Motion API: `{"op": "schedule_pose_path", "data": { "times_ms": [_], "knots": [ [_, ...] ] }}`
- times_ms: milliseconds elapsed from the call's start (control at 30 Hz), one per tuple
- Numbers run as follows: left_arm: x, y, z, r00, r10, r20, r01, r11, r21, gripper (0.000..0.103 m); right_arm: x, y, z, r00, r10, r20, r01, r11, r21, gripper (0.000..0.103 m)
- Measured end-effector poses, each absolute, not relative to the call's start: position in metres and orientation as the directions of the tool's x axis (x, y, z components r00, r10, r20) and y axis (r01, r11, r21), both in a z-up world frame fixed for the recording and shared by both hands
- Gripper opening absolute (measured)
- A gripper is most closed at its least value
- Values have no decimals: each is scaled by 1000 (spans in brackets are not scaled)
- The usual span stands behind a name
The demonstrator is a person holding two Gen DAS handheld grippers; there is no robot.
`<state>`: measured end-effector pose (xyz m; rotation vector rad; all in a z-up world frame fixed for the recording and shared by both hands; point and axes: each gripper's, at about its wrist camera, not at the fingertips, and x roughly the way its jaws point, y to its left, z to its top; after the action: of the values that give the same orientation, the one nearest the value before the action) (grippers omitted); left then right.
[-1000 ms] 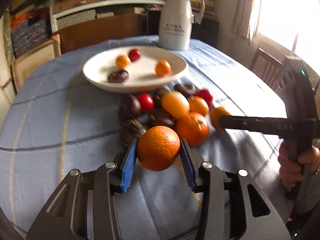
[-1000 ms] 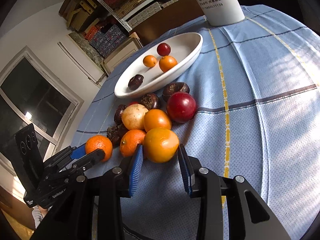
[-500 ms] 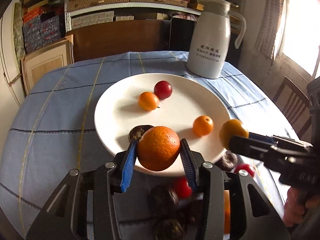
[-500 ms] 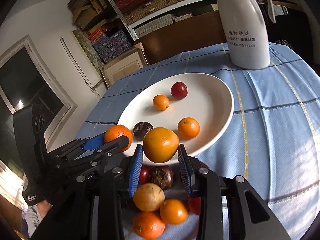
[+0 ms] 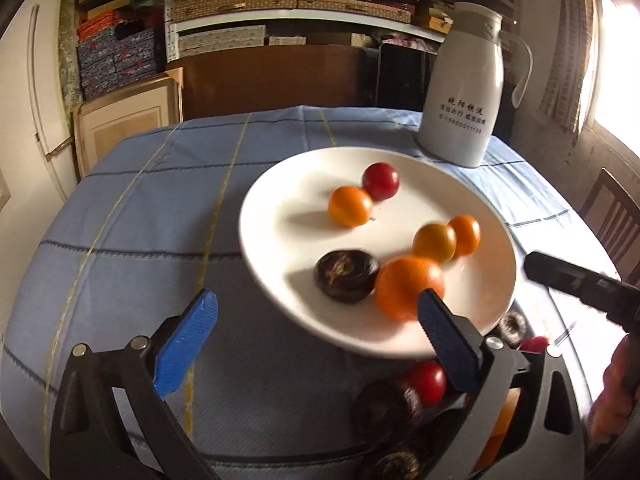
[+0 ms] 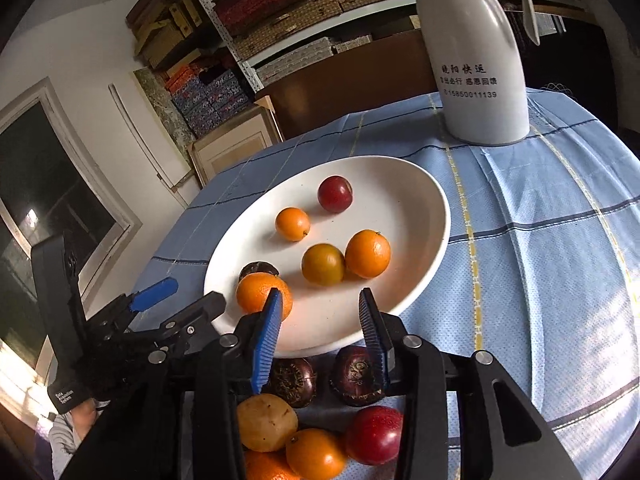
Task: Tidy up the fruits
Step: 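Place both oranges on the white plate and open both tools, then grasp a dark passion fruit with the left tool while the right tool grasps a tangerine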
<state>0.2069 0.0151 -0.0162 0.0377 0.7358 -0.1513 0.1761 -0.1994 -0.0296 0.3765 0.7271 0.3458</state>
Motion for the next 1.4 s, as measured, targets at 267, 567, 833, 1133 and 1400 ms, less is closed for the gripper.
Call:
{"op": "schedule_pose_path", "data": {
  "times_ms": [267, 567, 833, 1133, 1400],
  "knots": [
    [168, 30, -17, 748, -101, -656, 103, 994, -36, 98, 158, -227, -43, 708, 416, -570, -90, 855, 511, 50],
    [112, 22, -35, 704, -106, -703, 168, 986, 19, 98, 122, -233, -55, 716, 403, -570, -64, 851, 521, 58],
    [114, 19, -50, 633, -97, -768, 179, 984, 23, 99, 95, -224, -58, 716, 413, -563, -108, 862, 496, 64],
    [127, 3, -61, 586, -81, -806, 215, 975, 58, 99, 96, -219, -60, 701, 415, -581, -113, 868, 484, 65],
    [131, 38, -53, 636, 97, -766, 45, 986, 162, 99, 96, -218, -60, 690, 428, -584, -122, 864, 489, 65]
  ]
}}
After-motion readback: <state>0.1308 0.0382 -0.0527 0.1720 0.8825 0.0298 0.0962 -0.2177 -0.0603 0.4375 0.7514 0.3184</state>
